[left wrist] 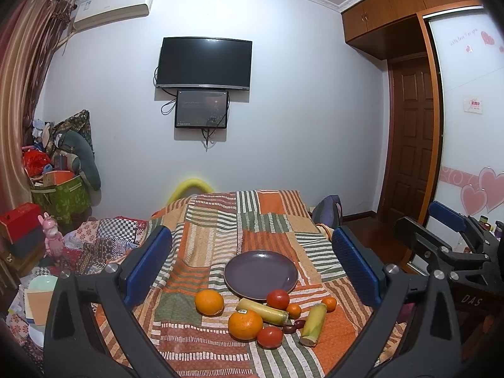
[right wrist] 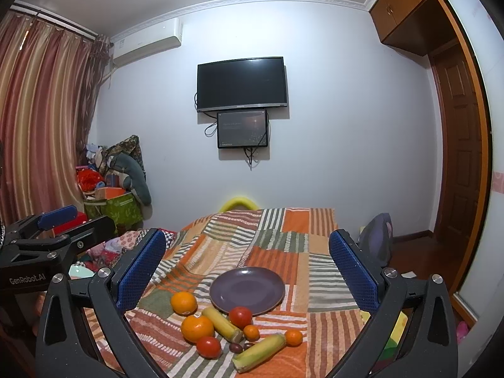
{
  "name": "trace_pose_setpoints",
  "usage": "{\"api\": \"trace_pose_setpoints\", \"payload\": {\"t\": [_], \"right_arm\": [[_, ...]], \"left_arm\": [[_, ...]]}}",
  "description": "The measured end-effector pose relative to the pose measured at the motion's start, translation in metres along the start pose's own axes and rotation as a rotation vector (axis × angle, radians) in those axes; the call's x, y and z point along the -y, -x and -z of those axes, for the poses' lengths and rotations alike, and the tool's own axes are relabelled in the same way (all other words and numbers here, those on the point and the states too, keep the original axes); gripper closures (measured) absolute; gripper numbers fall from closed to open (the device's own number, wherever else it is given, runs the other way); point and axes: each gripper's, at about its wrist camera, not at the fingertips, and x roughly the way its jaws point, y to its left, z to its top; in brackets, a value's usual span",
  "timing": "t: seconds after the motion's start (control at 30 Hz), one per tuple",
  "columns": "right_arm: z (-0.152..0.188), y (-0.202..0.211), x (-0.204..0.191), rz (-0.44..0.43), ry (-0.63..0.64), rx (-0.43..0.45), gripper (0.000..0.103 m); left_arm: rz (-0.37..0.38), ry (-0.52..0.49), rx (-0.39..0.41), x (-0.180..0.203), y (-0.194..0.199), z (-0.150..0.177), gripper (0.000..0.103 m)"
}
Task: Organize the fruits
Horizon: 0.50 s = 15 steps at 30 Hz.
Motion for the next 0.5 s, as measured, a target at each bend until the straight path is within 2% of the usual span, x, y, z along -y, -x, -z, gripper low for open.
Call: {"api": "trace_pose_setpoints", "payload": {"t": [0.5], "right_arm": [[0.0005,-0.0014,-0.0002,0.006,-0.001,-0.008,0.0]], "left_arm": [[0.001,0.001,-0.006,0.0017,-0.0028,0.0025,0.0]]}}
